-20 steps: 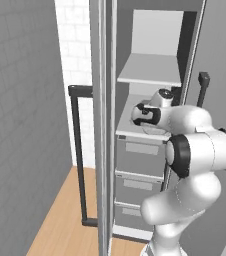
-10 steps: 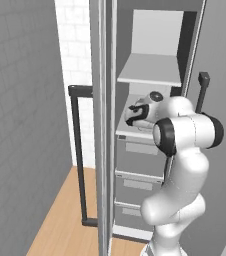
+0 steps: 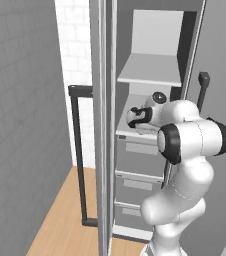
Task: Take the meat container that has the chicken drumstick and place it on the second highest rack of the freezer. Then take the vegetable container that has the tomato and avocado and place it on the highest rack of the freezer.
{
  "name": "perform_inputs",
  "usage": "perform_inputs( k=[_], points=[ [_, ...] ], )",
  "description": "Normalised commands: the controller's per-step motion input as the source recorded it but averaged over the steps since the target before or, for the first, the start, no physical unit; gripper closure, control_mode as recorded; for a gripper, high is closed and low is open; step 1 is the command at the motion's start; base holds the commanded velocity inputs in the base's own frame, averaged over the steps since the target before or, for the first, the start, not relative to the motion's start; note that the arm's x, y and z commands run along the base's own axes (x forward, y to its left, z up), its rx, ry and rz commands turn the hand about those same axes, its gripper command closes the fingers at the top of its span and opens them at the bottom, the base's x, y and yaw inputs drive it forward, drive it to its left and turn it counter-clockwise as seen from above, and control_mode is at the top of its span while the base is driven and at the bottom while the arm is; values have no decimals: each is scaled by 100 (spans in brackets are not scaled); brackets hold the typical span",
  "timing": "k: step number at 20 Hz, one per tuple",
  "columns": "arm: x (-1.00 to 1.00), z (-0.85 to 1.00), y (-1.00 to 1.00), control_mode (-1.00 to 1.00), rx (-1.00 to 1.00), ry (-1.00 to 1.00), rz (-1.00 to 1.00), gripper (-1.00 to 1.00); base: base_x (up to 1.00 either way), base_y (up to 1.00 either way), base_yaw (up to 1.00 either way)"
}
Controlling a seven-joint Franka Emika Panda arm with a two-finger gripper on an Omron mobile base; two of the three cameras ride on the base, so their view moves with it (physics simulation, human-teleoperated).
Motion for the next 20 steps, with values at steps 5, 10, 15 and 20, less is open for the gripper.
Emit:
perform_inputs(
  k=[5, 10, 15, 20],
  points=[
    [-100, 89, 0, -100, 0, -8, -8, -100, 0, 0, 0],
    [-100, 100, 0, -100, -4, 0, -2, -100, 0, 0, 0],
    [-100, 100, 0, -100, 2, 7, -1, -100, 0, 0, 0],
    [-100, 79, 0, -100, 7, 2, -2, -100, 0, 0, 0]
  ],
)
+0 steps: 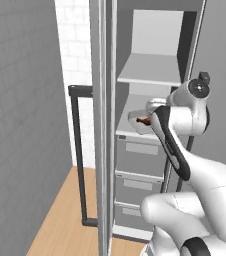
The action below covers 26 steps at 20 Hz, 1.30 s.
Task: Take the meat container that has the chicken drumstick and place it on the second highest rack of the freezer. Then take the vegetable container that has the tomato and avocado and place it on the highest rack of the freezer.
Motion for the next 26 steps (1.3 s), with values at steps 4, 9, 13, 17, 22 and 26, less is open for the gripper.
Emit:
perform_inputs(
  k=[4, 9, 13, 17, 22, 26],
  points=[
    [-100, 34, 0, -100, 0, 8, -5, -100, 0, 0, 0],
    [-99, -8, 0, -100, 0, 13, -6, -100, 0, 0, 0],
    [-55, -4, 0, -100, 0, 7, -3, -100, 0, 0, 0],
    [-7, -1, 0, 100, 0, 0, 0, -100, -60, -21, -6],
    [0, 0, 0, 100, 0, 0, 0, -100, -80, -86, -21],
    [0, 0, 0, 100, 0, 0, 0, -100, -31, -100, -35]
  ],
)
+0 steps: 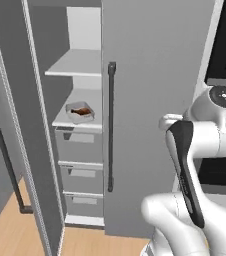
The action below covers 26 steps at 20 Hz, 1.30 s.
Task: Take the meat container that has the chicken drumstick and place it on the second highest rack of the freezer. Then take the vegetable container that has the tomato and avocado and place it on the highest rack of the freezer.
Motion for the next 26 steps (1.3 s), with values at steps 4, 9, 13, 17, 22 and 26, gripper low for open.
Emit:
perform_inputs(
  k=[4, 9, 13, 17, 22, 26],
  points=[
    [0, 0, 0, 100, 0, 0, 0, -100, 0, -100, -42],
    [0, 0, 0, 100, 0, 0, 0, -100, 0, -100, -45],
    [0, 0, 0, 100, 0, 0, 0, -100, 1, -100, -41],
    [0, 0, 0, 100, 0, 0, 0, -100, 17, -100, -35],
    [0, 0, 0, 100, 0, 0, 0, -100, 54, -100, -19],
    [0, 0, 0, 100, 0, 0, 0, -100, 79, -100, -2]
  ],
)
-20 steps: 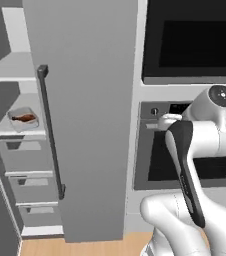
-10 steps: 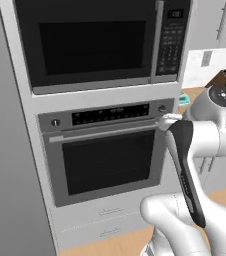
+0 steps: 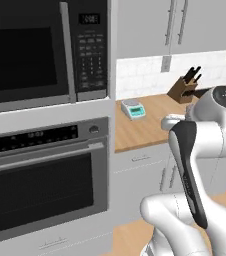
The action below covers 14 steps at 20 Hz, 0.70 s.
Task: Take the meat container that has the chicken drumstick and place it on the second highest rack of the freezer. Then take the vegetable container that has the tomato and avocado and place it on the highest rack of the freezer.
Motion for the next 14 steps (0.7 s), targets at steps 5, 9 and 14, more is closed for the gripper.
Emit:
perform_inputs(
  k=[5, 9, 14],
  points=[
    [0, 0, 0, 100, 0, 0, 0, -100, 56, -100, 0],
    [0, 0, 0, 100, 0, 0, 0, -100, 28, -100, 4],
    [0, 0, 0, 100, 0, 0, 0, -100, 60, -100, 12]
  ],
)
